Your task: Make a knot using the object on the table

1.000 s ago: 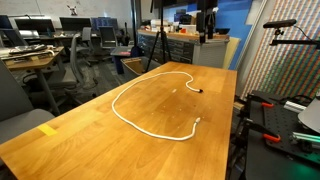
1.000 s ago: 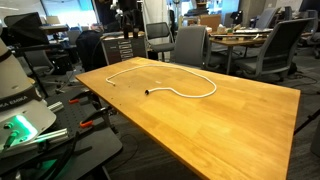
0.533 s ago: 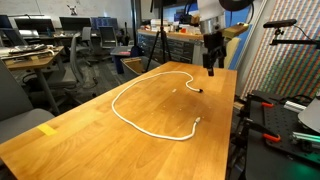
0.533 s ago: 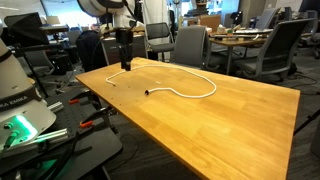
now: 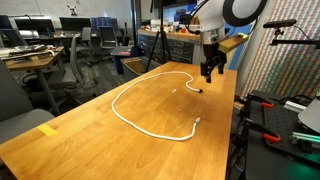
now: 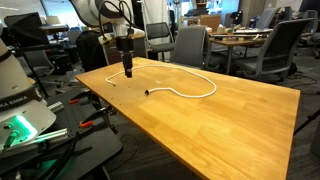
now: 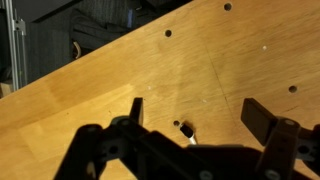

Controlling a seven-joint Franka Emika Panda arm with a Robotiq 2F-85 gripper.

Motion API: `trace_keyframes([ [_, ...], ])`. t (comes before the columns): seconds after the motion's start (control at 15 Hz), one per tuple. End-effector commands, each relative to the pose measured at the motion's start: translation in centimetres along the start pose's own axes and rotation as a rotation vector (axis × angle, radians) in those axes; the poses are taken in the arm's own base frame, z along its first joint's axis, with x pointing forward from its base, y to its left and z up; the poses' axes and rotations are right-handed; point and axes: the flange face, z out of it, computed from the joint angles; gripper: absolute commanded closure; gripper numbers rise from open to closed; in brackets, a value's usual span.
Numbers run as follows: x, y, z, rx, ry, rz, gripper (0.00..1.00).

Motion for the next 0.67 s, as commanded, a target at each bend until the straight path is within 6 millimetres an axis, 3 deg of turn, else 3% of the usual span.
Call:
trace_keyframes([
  [0.0,3.2,-0.4,3.1,-0.026,0.036,0.113,0.0],
  [0.2,5.4,0.6,3.6,0.029,0.008,0.199,0.0],
  [0.27,3.6,0.3,3.7,0.001,0.011,0.163,0.0],
  [0.47,5.0,0.6,4.1,0.012,0.0,0.197,0.0],
  [0.6,2.9,2.4,2.6,0.135,0.021,0.333,0.0],
])
